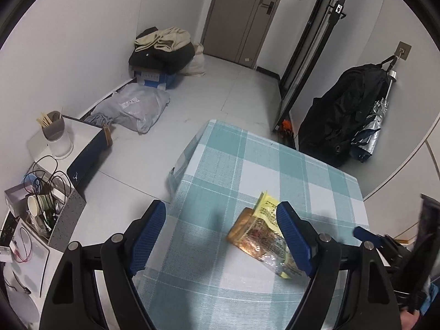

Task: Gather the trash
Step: 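Grasp the yellow bread bag with the right gripper while the left grasps the brown LOVE packet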

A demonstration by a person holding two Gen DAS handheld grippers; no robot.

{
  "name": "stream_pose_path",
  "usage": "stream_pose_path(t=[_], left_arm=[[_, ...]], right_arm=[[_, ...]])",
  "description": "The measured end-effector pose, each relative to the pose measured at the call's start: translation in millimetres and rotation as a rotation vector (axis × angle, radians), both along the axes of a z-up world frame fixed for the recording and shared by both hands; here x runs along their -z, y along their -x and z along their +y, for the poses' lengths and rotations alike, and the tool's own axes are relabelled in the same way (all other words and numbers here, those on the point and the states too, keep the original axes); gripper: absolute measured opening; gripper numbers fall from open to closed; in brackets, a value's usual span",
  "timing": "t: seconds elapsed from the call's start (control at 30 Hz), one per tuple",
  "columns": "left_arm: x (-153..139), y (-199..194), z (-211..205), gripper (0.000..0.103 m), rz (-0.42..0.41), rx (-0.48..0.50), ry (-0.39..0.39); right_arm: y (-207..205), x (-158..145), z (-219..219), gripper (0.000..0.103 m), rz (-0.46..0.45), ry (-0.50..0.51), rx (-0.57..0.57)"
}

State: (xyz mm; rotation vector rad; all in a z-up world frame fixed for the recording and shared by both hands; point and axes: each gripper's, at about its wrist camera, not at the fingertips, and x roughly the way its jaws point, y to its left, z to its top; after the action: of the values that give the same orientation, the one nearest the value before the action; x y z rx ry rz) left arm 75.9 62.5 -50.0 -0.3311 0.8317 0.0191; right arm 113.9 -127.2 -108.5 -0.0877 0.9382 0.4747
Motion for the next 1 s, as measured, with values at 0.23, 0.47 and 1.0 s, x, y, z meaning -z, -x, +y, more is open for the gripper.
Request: stream_pose_path(t=[0.23, 0.47, 1.0], left_arm=[[10, -5, 10, 0.080, 0.036, 0.030, 0.026], [14, -8, 22, 0.080, 0.054, 0.007, 0.056], [24, -13, 21, 0.080, 0.106, 0.009, 0.051]], right_arm=[[-20, 22, 8, 0.082, 0.055, 0.019, -0.005], [-18, 31, 20, 0.041, 0.047, 0.110, -0.044], [-11, 7, -9, 0.004, 0.050, -0.054, 0.013]])
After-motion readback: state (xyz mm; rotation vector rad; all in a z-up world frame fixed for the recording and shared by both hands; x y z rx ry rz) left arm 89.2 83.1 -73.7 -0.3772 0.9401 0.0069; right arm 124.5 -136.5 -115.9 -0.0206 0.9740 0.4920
